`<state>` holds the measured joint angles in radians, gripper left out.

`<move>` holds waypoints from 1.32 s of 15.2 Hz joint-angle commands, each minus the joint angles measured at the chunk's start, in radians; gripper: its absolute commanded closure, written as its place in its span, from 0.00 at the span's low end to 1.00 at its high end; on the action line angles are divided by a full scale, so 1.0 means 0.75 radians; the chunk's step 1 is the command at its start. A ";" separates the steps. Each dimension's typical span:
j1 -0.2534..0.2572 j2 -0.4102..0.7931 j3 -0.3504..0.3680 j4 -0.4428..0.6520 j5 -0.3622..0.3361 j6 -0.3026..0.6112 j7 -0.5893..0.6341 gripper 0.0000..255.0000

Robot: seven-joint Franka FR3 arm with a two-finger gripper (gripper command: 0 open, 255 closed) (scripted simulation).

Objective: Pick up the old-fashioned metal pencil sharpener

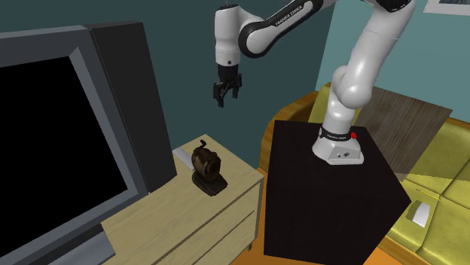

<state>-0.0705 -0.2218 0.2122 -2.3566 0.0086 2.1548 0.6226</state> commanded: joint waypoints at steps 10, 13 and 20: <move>-0.002 0.588 0.021 0.244 -0.211 0.273 0.489 0.00; 0.022 0.747 -0.011 0.349 -0.259 0.309 0.600 0.00; 0.081 1.112 -0.101 0.645 -0.303 0.345 0.796 0.00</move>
<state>-0.0155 0.5668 0.1471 -1.9153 -0.2161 2.4134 1.2006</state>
